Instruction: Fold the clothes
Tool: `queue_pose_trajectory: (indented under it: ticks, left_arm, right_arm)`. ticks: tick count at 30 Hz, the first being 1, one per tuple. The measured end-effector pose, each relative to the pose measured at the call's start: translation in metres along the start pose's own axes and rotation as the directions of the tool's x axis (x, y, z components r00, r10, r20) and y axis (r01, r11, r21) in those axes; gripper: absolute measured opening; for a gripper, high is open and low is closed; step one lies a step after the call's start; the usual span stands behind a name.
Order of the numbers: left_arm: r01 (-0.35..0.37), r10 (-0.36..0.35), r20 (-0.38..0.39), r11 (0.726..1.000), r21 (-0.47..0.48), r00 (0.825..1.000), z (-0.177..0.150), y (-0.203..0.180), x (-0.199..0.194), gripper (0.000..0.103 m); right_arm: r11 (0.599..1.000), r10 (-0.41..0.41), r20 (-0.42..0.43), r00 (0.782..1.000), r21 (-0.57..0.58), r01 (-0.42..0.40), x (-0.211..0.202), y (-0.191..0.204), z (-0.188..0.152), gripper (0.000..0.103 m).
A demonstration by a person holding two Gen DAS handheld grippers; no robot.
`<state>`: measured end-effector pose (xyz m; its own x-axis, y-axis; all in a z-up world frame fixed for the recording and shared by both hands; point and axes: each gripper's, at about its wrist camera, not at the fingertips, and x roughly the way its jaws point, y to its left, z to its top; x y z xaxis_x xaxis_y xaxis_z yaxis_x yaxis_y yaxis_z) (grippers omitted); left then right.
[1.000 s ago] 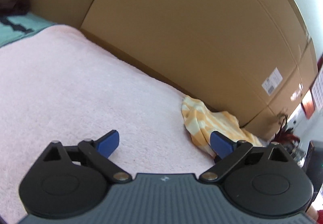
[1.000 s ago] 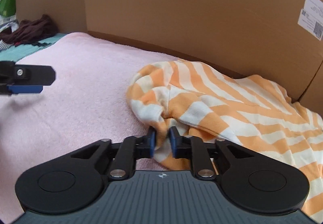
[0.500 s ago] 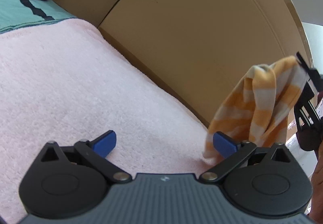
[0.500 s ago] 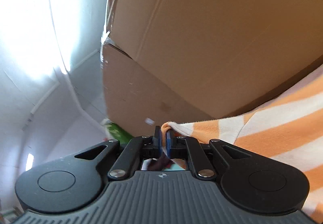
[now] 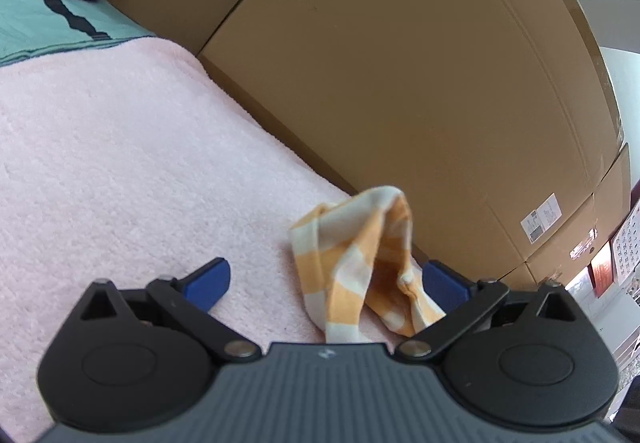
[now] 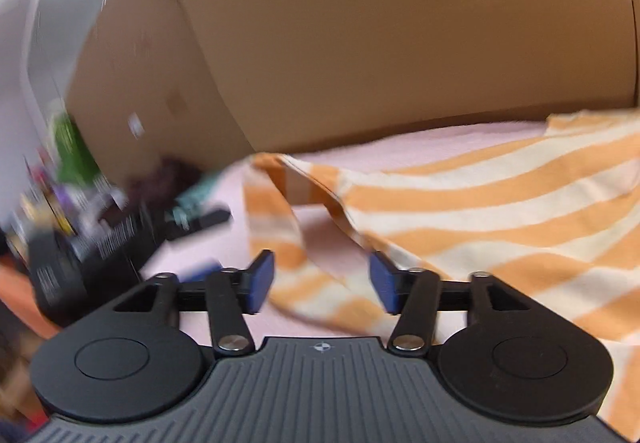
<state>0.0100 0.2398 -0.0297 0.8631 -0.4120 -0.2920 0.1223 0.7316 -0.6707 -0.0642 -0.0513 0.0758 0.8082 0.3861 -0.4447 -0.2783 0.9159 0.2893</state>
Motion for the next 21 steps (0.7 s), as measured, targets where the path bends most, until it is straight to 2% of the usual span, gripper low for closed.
queue_pose_trajectory:
  ticks: [2, 4, 6, 8, 9, 10, 13, 15, 17, 20, 21]
  left_arm:
    - [-0.003, 0.003, -0.001, 1.000, 0.002, 1.000, 0.000, 0.000, 0.001, 0.102]
    - [-0.005, 0.005, 0.001, 1.000, 0.000, 1.000, 0.001, 0.001, 0.001, 0.102]
    - [-0.003, 0.003, 0.005, 1.000, -0.004, 1.000, 0.001, 0.002, -0.001, 0.102]
    - [0.002, -0.001, 0.017, 1.000, -0.016, 1.000, 0.001, 0.004, -0.003, 0.102]
    - [0.005, -0.005, 0.027, 1.000, -0.024, 1.000, 0.001, 0.006, -0.005, 0.102]
    - [0.006, -0.004, 0.045, 0.999, -0.035, 0.999, 0.000, 0.006, -0.008, 0.102]
    - [-0.025, 0.038, 0.151, 0.996, -0.083, 0.988, -0.003, 0.011, -0.021, 0.102]
    - [-0.047, 0.078, 0.250, 0.990, -0.131, 0.965, -0.007, 0.016, -0.034, 0.102]
    - [-0.072, 0.130, 0.338, 0.981, -0.178, 0.932, -0.011, 0.020, -0.047, 0.102]
    - [-0.109, 0.189, 0.385, 0.970, -0.219, 0.904, -0.013, 0.022, -0.052, 0.102]
    - [-0.117, 0.199, 0.384, 0.967, -0.226, 0.902, -0.012, 0.023, -0.052, 0.102]
  right_arm:
    - [0.988, -0.064, -0.028, 0.998, -0.141, 0.060, 0.005, 0.011, -0.005, 0.065]
    - [0.956, -0.143, -0.038, 0.989, -0.265, 0.128, 0.017, 0.024, -0.011, 0.065]
    - [0.931, -0.187, -0.039, 0.982, -0.326, 0.164, 0.028, 0.025, -0.015, 0.061]
    - [0.952, -0.146, -0.038, 0.989, -0.278, 0.129, 0.032, 0.023, -0.009, 0.040]
    - [0.961, -0.125, -0.037, 0.991, -0.253, 0.112, 0.034, 0.022, -0.007, 0.019]
    - [0.969, -0.104, -0.035, 0.994, -0.229, 0.094, 0.035, 0.021, -0.004, 0.014]
    - [0.987, -0.043, -0.026, 0.999, -0.154, 0.038, 0.041, 0.018, 0.004, 0.011]
    - [0.995, -0.002, -0.017, 1.000, -0.104, 0.000, 0.044, 0.016, 0.010, 0.011]
    - [0.995, 0.081, -0.005, 0.997, -0.061, -0.081, 0.046, 0.020, 0.018, 0.011]
    - [0.972, 0.235, 0.022, 0.972, -0.003, -0.235, 0.049, 0.032, 0.031, 0.011]
    - [0.959, 0.283, 0.025, 0.959, 0.007, -0.283, 0.050, 0.036, 0.034, 0.013]
